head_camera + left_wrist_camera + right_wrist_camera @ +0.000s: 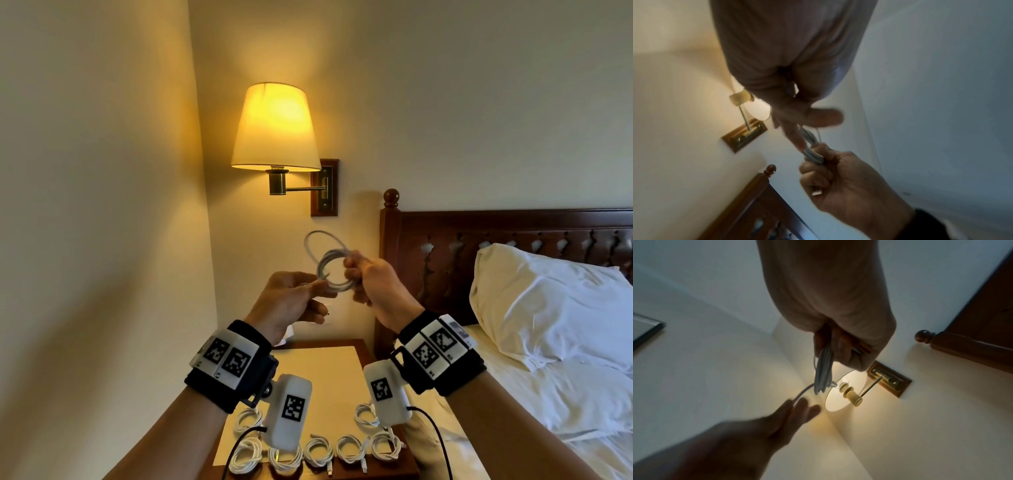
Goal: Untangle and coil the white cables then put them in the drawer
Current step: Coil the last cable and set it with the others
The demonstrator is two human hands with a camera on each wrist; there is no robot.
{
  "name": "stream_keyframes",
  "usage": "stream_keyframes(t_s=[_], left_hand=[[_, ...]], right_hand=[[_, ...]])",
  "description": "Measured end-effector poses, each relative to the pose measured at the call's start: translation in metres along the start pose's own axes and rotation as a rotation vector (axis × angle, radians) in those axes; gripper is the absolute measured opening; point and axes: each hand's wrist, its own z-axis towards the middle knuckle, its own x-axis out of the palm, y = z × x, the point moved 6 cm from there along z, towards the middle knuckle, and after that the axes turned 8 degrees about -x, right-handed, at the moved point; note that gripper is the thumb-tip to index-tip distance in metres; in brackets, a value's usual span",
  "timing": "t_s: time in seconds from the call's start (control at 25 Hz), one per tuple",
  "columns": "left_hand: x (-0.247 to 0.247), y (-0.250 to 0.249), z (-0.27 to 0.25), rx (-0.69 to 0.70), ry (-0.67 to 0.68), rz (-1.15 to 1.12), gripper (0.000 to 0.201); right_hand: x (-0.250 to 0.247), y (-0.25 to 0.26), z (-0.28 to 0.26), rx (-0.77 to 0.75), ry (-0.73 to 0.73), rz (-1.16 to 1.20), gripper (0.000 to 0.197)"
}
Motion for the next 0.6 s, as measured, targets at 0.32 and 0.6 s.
stream_keyframes(t_s=[0.32, 0.6], left_hand=[[-0.052, 0.001, 0.002, 0.064, -0.334, -0.058, 0.035], [-0.007, 0.053, -0.003, 0.013, 0.270, 0.678, 0.026]], right_hand=[[-0.070, 0.019, 0.024, -0.066, -0.293, 0.121, 0.039], [-0.047, 0.041, 0.023, -0.272, -0.028, -0.314, 0.037]])
